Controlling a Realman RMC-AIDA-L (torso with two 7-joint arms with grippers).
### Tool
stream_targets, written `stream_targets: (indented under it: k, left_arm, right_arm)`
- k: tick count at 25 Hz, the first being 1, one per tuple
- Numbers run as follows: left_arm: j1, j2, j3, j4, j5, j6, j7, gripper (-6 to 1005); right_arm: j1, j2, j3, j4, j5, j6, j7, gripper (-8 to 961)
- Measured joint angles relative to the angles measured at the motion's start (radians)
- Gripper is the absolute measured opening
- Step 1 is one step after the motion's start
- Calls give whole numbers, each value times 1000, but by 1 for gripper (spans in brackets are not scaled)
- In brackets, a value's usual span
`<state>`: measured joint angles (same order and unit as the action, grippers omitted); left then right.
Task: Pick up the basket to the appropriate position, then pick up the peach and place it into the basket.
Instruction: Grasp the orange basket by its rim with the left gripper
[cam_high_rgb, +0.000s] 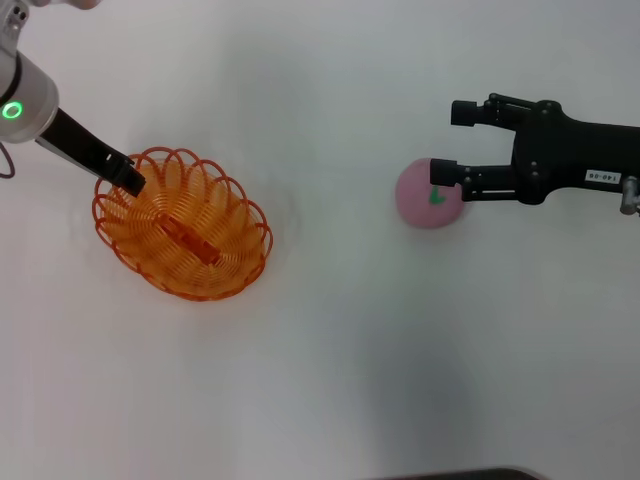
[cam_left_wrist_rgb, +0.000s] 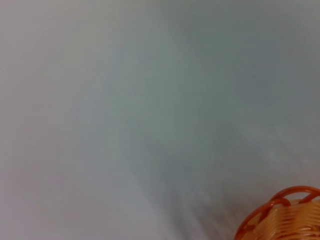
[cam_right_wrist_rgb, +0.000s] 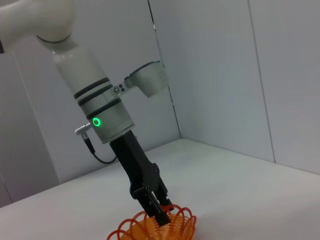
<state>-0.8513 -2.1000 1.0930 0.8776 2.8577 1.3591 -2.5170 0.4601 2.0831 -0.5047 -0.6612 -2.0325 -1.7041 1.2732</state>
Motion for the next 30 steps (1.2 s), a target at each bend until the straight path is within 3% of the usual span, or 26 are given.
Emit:
stream_targets:
  k: [5, 17, 30]
  left_arm:
    - [0, 0, 5, 0, 0, -4, 1, 313]
    - [-1, -1, 5, 0, 0, -7, -1, 99]
    - [0, -6, -5, 9, -3, 2, -1, 70]
  right_arm:
    - [2, 0, 0, 1, 2, 1, 0, 938]
    - [2, 0, 0, 0, 3, 2, 0, 939]
    - [3, 0, 1, 0, 3, 3, 0, 938]
